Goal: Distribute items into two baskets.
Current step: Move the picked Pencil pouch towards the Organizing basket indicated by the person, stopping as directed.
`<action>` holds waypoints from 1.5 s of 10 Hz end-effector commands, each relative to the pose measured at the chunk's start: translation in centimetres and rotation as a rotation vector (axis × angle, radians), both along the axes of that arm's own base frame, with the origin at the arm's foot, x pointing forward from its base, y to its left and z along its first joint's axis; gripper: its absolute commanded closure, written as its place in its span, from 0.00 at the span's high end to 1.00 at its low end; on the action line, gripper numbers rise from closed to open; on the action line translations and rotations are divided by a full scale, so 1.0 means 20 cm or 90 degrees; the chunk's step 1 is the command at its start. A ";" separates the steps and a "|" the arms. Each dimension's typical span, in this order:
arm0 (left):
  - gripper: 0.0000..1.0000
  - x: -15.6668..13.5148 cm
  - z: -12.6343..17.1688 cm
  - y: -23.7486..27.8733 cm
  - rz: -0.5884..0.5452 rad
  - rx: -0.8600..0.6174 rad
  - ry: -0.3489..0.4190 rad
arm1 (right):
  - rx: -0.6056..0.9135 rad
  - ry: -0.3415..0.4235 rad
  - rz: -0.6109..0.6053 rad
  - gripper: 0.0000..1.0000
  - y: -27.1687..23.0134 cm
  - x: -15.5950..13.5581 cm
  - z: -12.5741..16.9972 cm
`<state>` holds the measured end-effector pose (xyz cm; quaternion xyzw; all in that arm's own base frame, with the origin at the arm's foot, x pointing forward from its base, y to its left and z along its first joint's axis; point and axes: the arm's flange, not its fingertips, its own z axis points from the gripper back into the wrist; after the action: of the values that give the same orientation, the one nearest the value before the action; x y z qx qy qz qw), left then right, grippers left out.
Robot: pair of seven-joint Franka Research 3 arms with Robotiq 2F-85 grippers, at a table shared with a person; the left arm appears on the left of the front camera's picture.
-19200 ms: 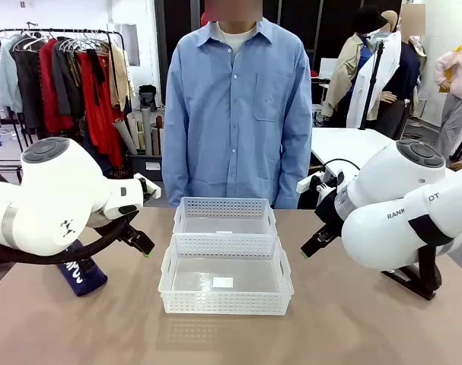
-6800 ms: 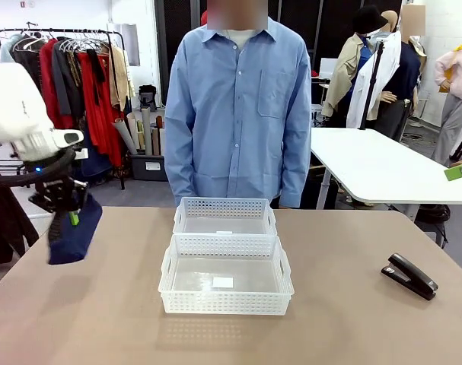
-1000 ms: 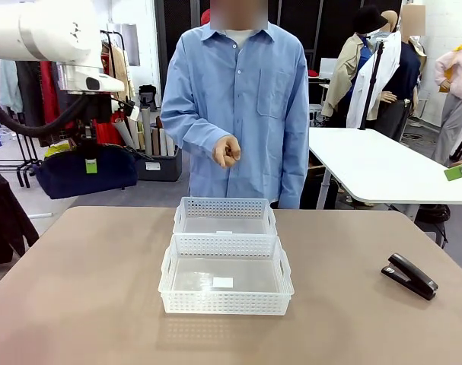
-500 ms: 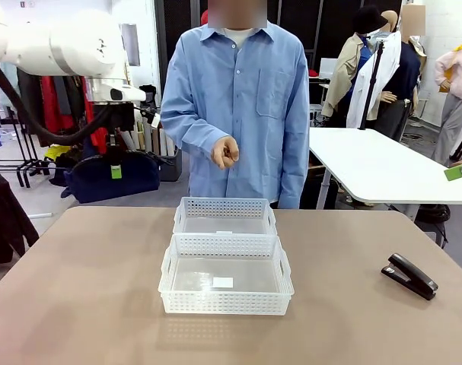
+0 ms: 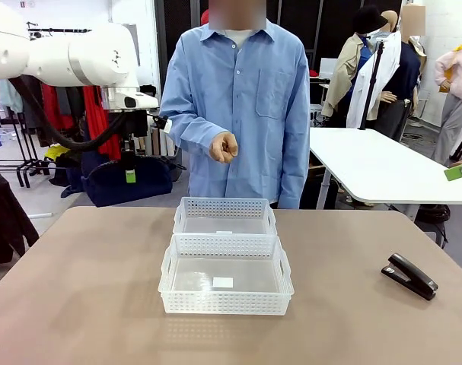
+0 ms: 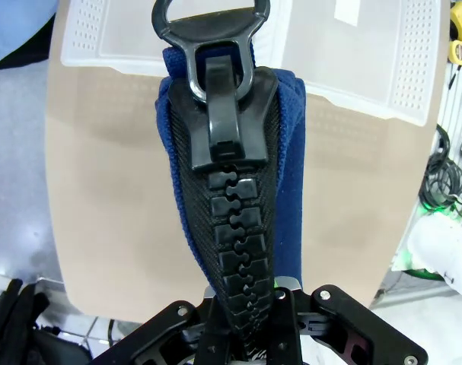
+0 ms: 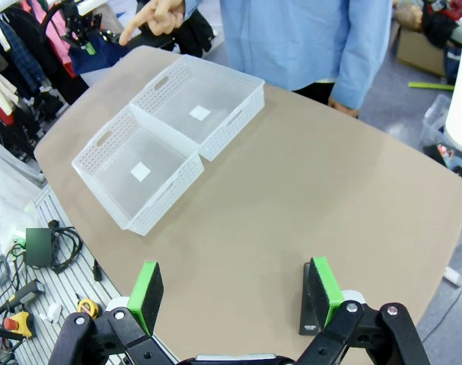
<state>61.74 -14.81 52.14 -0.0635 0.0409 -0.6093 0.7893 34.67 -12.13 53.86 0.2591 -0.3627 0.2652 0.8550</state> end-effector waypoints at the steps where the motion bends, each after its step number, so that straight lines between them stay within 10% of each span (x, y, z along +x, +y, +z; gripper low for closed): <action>1: 0.00 0.08 0.01 -0.02 0.007 -0.028 0.003 | 0.013 -0.019 0.011 1.00 -0.01 0.01 0.01; 9: 0.00 0.12 -0.03 -0.05 0.017 -0.061 0.018 | 0.013 -0.019 0.011 1.00 -0.01 0.01 0.01; 15: 0.00 -0.42 0.12 0.55 0.112 0.009 0.006 | 0.013 -0.019 0.011 1.00 -0.01 0.01 0.01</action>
<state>56.24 -3.75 55.24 -0.0806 0.0417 -0.5290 0.8438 34.68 -12.11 53.85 0.2590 -0.3624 0.2654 0.8551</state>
